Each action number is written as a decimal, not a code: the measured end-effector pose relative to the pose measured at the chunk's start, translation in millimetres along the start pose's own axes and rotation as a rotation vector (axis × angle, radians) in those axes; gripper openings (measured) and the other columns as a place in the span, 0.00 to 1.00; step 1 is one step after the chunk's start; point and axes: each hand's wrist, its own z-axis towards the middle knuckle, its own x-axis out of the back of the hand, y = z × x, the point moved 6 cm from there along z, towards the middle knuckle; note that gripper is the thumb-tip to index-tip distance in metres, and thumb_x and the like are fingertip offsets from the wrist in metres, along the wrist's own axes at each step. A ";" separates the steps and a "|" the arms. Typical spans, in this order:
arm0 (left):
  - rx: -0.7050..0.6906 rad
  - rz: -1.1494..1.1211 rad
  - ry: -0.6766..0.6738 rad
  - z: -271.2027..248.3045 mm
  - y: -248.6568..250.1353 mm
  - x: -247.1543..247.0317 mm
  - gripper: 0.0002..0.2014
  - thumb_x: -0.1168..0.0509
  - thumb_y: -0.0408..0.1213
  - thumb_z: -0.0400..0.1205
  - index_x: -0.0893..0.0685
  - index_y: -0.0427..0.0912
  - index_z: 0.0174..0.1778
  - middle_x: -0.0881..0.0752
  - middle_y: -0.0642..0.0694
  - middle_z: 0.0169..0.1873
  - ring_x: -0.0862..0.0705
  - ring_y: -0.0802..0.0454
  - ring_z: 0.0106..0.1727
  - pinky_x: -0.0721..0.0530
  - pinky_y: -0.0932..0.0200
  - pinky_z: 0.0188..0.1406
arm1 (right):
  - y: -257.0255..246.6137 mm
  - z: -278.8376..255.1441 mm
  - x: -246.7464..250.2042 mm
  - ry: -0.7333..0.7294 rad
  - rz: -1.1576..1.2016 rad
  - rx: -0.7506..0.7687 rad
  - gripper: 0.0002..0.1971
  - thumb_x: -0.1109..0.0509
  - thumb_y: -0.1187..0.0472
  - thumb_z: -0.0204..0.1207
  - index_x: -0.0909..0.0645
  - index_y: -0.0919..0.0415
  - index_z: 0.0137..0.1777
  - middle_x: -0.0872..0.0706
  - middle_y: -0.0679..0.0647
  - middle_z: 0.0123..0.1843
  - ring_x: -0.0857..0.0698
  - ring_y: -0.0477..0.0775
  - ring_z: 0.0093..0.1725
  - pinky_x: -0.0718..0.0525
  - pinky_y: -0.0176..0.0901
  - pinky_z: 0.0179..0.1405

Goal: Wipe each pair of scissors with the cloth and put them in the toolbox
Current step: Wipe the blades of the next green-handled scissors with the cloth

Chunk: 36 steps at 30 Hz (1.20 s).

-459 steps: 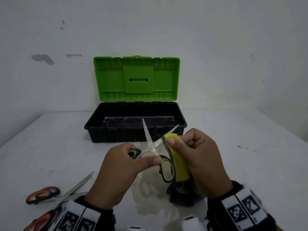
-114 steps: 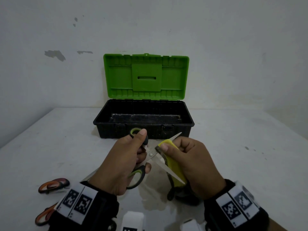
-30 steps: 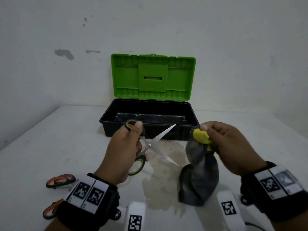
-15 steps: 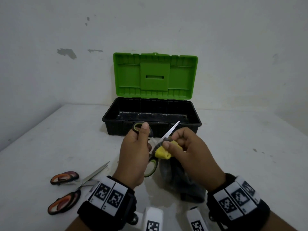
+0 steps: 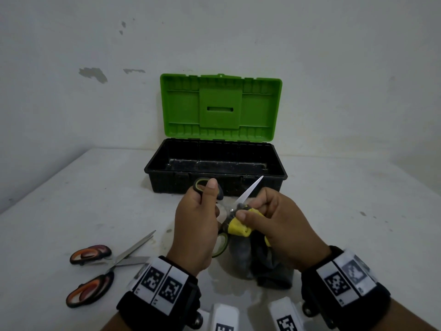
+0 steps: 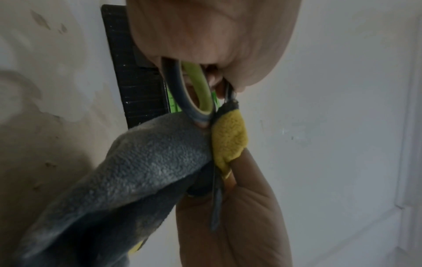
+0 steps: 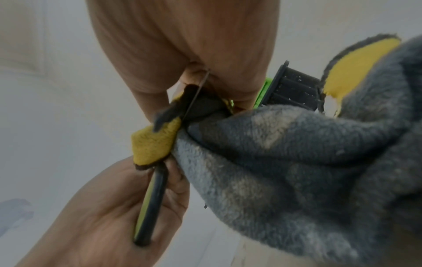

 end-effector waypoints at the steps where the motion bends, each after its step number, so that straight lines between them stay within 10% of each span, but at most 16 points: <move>1: 0.003 -0.004 0.000 -0.4 0.5 -0.5 0.17 0.40 0.52 0.86 0.23 0.43 0.38 0.34 0.52 0.21 0.37 0.54 0.24 0.37 0.55 0.22 | -1.1 0.2 2.1 0.002 -0.018 0.002 0.13 0.21 0.71 0.72 0.23 0.60 0.39 0.11 0.51 0.30 0.12 0.48 0.33 0.15 0.40 0.36; 10: 0.023 -0.062 0.053 5.7 -1.0 7.8 0.17 0.41 0.52 0.86 0.22 0.45 0.38 0.34 0.55 0.20 0.37 0.57 0.24 0.28 0.46 0.31 | -1.3 -2.2 22.5 -0.014 -0.063 -0.039 0.17 0.17 0.58 0.64 0.22 0.63 0.41 0.12 0.76 0.40 0.11 0.67 0.39 0.15 0.61 0.45; 14: 0.030 -0.067 0.069 5.7 -0.4 10.7 0.17 0.42 0.51 0.87 0.21 0.46 0.37 0.33 0.56 0.19 0.35 0.59 0.22 0.28 0.55 0.26 | 0.6 -3.8 36.0 -0.008 -0.082 -0.069 0.21 0.15 0.62 0.66 0.24 0.73 0.43 0.12 0.79 0.41 0.12 0.77 0.40 0.14 0.60 0.44; 18: 0.037 -0.111 0.129 10.0 0.7 19.8 0.18 0.41 0.50 0.87 0.23 0.48 0.33 0.34 0.57 0.20 0.35 0.58 0.24 0.28 0.62 0.22 | 4.7 1.4 56.8 0.021 -0.059 -0.104 0.23 0.13 0.56 0.63 0.22 0.69 0.43 0.16 0.83 0.43 0.13 0.67 0.39 0.13 0.45 0.35; 23: 0.107 -0.237 0.179 19.6 -2.7 32.5 0.19 0.38 0.53 0.85 0.17 0.52 0.29 0.32 0.55 0.22 0.35 0.56 0.26 0.25 0.40 0.41 | 16.0 13.1 88.2 0.105 -0.293 -0.190 0.16 0.18 0.57 0.69 0.21 0.65 0.43 0.11 0.69 0.36 0.15 0.59 0.34 0.20 0.40 0.27; 30: 0.173 -0.355 0.248 21.8 -5.5 19.6 0.16 0.40 0.49 0.87 0.19 0.46 0.37 0.28 0.54 0.21 0.30 0.57 0.25 0.21 0.46 0.41 | 35.3 33.3 83.2 -0.023 -0.875 -0.256 0.09 0.23 0.53 0.76 0.19 0.55 0.44 0.12 0.53 0.42 0.15 0.51 0.42 0.17 0.41 0.41; 36: 0.234 -0.507 0.294 20.4 -8.3 16.4 0.16 0.43 0.47 0.89 0.22 0.44 0.39 0.29 0.52 0.21 0.30 0.57 0.22 0.16 0.55 0.28 | -8.0 19.7 56.6 0.138 -0.925 -0.029 0.07 0.26 0.48 0.77 0.17 0.48 0.49 0.18 0.39 0.50 0.20 0.41 0.52 0.29 0.29 0.45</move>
